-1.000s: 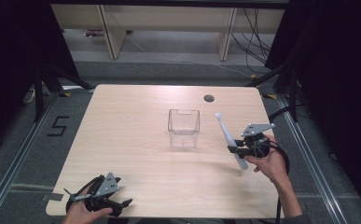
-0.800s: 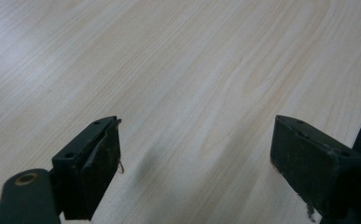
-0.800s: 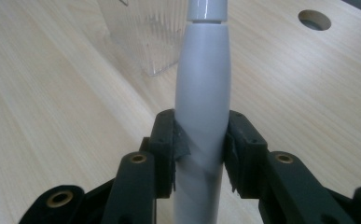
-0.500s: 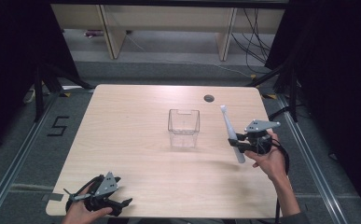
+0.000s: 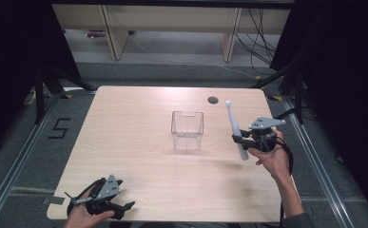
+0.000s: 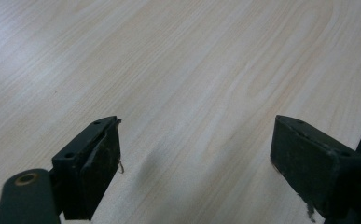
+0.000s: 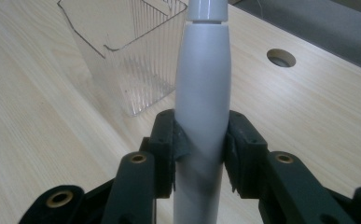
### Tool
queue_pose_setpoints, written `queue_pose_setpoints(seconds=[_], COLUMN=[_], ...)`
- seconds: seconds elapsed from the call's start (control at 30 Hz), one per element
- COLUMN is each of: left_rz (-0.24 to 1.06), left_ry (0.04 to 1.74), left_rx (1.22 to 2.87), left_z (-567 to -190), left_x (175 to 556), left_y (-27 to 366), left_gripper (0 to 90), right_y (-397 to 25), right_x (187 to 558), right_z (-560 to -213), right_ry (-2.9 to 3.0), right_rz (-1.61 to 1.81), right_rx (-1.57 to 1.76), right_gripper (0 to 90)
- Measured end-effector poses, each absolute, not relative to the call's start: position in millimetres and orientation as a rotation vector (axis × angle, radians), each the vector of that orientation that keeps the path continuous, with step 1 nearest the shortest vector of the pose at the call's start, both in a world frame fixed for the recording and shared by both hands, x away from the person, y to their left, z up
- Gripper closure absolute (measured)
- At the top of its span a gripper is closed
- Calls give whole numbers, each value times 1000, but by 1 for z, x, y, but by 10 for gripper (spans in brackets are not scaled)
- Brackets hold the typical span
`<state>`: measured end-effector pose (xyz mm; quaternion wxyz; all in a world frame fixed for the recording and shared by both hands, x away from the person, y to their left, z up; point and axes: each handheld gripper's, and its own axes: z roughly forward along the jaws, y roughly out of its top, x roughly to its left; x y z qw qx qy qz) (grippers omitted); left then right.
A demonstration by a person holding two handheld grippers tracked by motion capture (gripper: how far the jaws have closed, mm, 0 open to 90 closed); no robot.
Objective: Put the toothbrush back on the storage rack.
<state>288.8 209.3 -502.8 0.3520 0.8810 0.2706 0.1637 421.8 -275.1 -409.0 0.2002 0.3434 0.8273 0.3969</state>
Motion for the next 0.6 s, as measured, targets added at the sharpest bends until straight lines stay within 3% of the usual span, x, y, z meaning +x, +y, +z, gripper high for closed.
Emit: queue_pose_setpoints(seconds=[0.6], left_rz=[422], left_ry=[695], left_rx=[2296], left_z=[-502], left_x=[289], left_y=[210], left_gripper=[155], right_y=[-263], right_x=[440], right_z=[-407], right_ry=[2304], right_rz=[1153], right_rx=[958], right_gripper=[671])
